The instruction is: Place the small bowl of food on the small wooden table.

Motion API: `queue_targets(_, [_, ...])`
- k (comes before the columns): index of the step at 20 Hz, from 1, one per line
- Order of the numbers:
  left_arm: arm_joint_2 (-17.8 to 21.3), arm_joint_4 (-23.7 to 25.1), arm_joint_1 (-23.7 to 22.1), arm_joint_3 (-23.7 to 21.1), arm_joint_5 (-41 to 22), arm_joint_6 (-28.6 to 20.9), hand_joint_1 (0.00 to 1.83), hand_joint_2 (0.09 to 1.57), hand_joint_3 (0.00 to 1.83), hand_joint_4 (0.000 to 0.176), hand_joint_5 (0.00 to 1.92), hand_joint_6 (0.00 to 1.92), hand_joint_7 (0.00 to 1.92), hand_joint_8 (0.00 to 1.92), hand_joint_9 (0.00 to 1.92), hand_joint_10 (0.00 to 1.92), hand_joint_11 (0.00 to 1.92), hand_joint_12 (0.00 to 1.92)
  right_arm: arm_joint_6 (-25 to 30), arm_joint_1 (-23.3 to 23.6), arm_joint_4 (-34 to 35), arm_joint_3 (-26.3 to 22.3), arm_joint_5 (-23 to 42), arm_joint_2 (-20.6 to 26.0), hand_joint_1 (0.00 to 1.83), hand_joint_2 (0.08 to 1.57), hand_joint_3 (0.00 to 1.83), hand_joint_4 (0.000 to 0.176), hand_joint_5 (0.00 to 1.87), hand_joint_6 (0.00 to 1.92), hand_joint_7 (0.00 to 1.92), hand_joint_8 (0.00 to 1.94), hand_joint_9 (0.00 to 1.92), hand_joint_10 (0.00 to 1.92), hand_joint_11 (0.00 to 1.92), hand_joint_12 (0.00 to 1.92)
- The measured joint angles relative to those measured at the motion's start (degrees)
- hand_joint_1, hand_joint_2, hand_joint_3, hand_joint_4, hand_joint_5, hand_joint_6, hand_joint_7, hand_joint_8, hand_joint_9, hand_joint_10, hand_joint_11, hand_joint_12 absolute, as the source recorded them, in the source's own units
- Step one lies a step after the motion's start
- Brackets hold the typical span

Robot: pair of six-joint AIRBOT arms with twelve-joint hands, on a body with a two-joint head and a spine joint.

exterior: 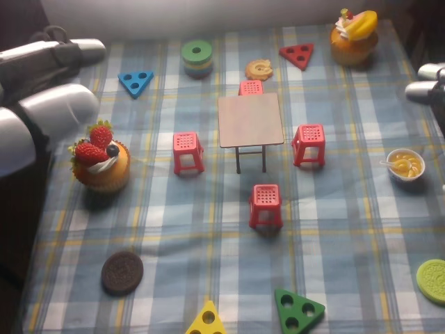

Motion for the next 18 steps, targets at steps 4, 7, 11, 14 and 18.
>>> queue_targets(4, [-0.11, 0.02, -0.07, 0.0, 0.79, 0.0, 0.3, 1.21, 0.01, 0.101, 0.47, 0.0, 0.4, 0.01, 0.36, 0.01, 0.0, 0.63, 0.33, 3.39, -2.32, 1.73, -4.63, -0.7, 0.95, 0.94, 0.0, 0.0, 0.28, 0.0, 0.35, 0.0, 0.41, 0.02, 0.34, 0.45])
queue_targets(7, [-0.7, -0.24, -0.11, 0.22, 1.22, 0.0, 0.34, 1.21, 0.0, 0.088, 0.51, 0.0, 0.44, 0.0, 0.41, 0.01, 0.01, 0.68, 2.73, 6.99, -5.49, 4.79, -11.5, -3.1, 0.95, 0.91, 0.0, 0.031, 0.32, 0.01, 0.44, 0.02, 0.47, 0.02, 0.34, 0.5])
queue_targets(11, [-0.72, -0.35, -0.2, 0.46, 1.49, 0.0, 0.35, 1.21, 0.0, 0.103, 0.48, 0.0, 0.44, 0.0, 0.4, 0.01, 0.03, 0.71, 3.1, 9.55, -8.61, 6.27, -16.98, -4.66, 0.96, 0.93, 0.01, 0.01, 0.37, 0.01, 0.51, 0.0, 0.53, 0.01, 0.3, 0.53])
queue_targets(14, [-0.74, -0.5, -0.22, 0.48, 1.62, 0.0, 0.39, 1.2, 0.0, 0.089, 0.49, 0.0, 0.46, 0.01, 0.4, 0.0, 0.03, 0.7, 3.15, 11.96, -10.03, 7.89, -19.67, -5.44, 0.99, 0.91, 0.0, 0.0, 0.49, 0.02, 0.61, 0.02, 0.63, 0.02, 0.39, 0.6])
queue_targets(18, [-0.74, -0.42, -0.22, 0.7, 1.9, 0.0, 0.45, 1.19, 0.0, 0.096, 0.46, 0.0, 0.37, 0.0, 0.31, 0.0, 0.0, 0.7, 3.19, 13.2, -11.8, 8.41, -22.23, -6.29, 1.0, 0.91, 0.0, 0.0, 0.6, 0.0, 0.7, 0.0, 0.66, 0.0, 0.43, 0.51])
